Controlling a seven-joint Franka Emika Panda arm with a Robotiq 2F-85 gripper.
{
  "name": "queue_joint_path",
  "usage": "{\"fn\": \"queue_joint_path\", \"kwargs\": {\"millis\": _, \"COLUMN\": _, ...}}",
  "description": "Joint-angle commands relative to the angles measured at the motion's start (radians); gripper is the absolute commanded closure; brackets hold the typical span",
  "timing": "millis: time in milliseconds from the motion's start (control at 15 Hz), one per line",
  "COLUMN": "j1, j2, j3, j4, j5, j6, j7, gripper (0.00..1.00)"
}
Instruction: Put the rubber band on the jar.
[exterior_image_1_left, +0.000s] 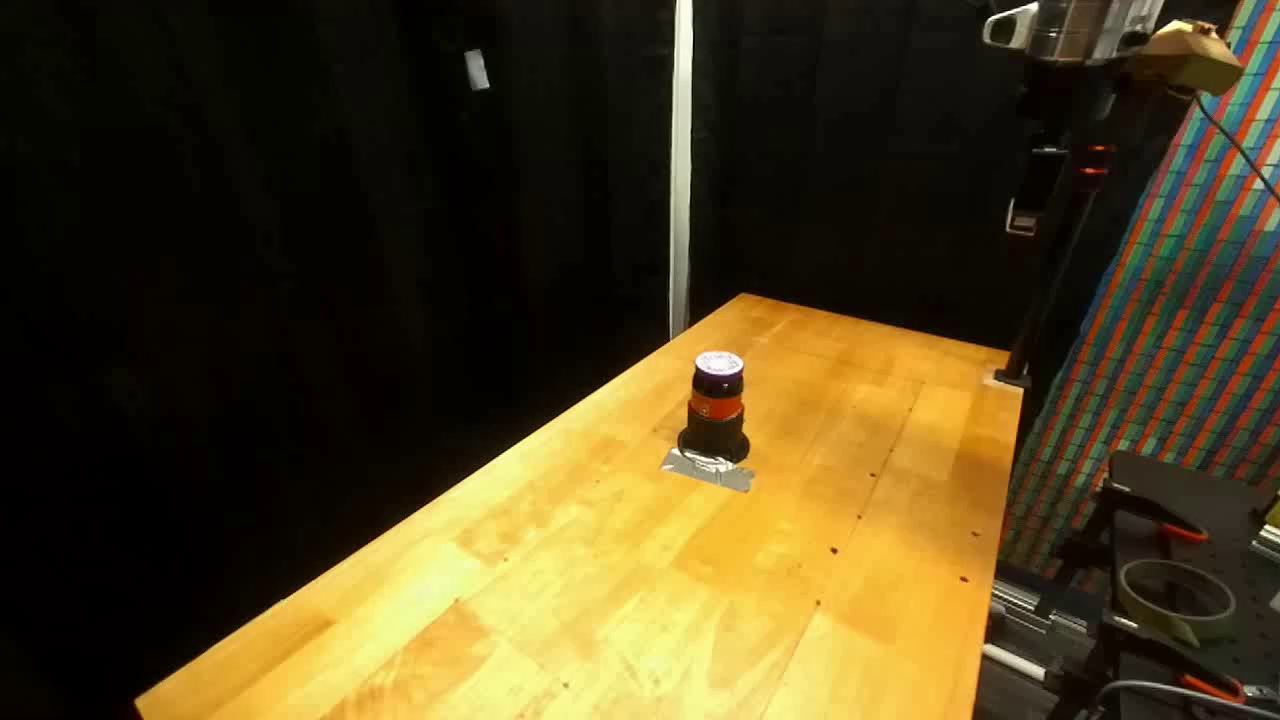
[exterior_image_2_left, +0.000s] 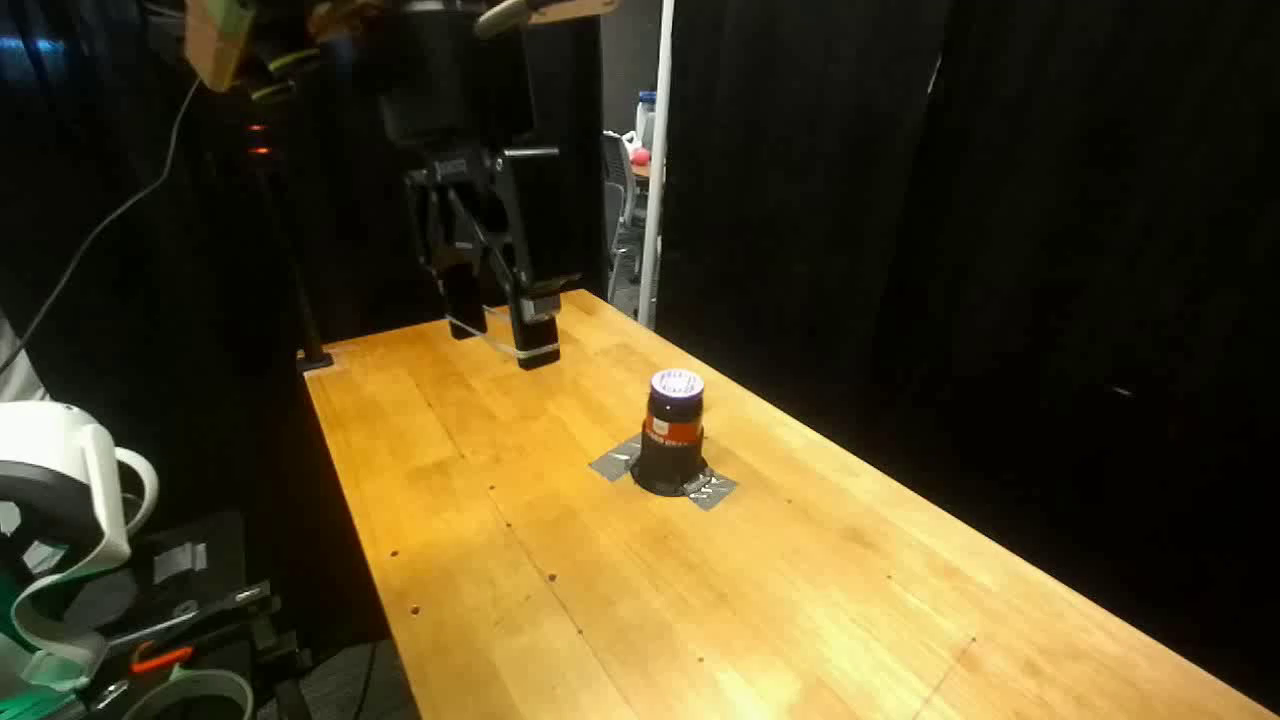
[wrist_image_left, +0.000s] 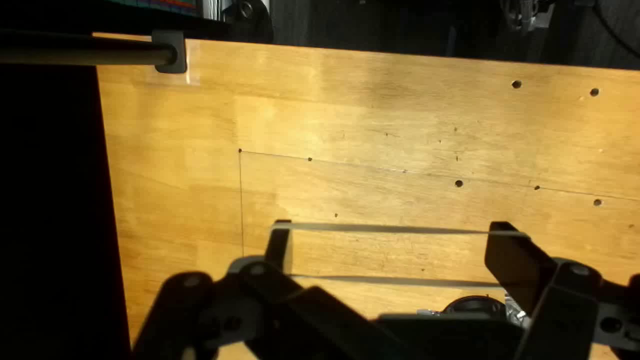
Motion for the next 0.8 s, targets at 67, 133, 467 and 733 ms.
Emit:
{"fn": "queue_joint_path", "kwargs": {"millis": 67, "j1": 0.009, "j2": 0.0, "j3": -0.008, "j4": 0.011, "j5": -0.004, "j6": -0.004, "j7": 0.003, "gripper": 0.0}}
{"fn": "queue_joint_path", "kwargs": {"millis": 133, "j1": 0.009, "j2": -0.002, "j3": -0.008, "j4": 0.014, "j5": -0.004, "j6": -0.004, "j7": 0.003, "gripper": 0.0}}
{"fn": "queue_joint_path", "kwargs": {"millis": 467, "j1": 0.019, "j2": 0.053, "j3": 0.013, "j4": 0.078, "j5": -0.012, "j6": -0.012, "j7": 0.005, "gripper": 0.0}}
{"fn": "queue_joint_path", "kwargs": {"millis": 733, "j1": 0.066, "j2": 0.271, "j3": 0.077, "j4": 0.291, "j5": -0.007, "j6": -0.036, "j7": 0.021, "gripper": 0.0}}
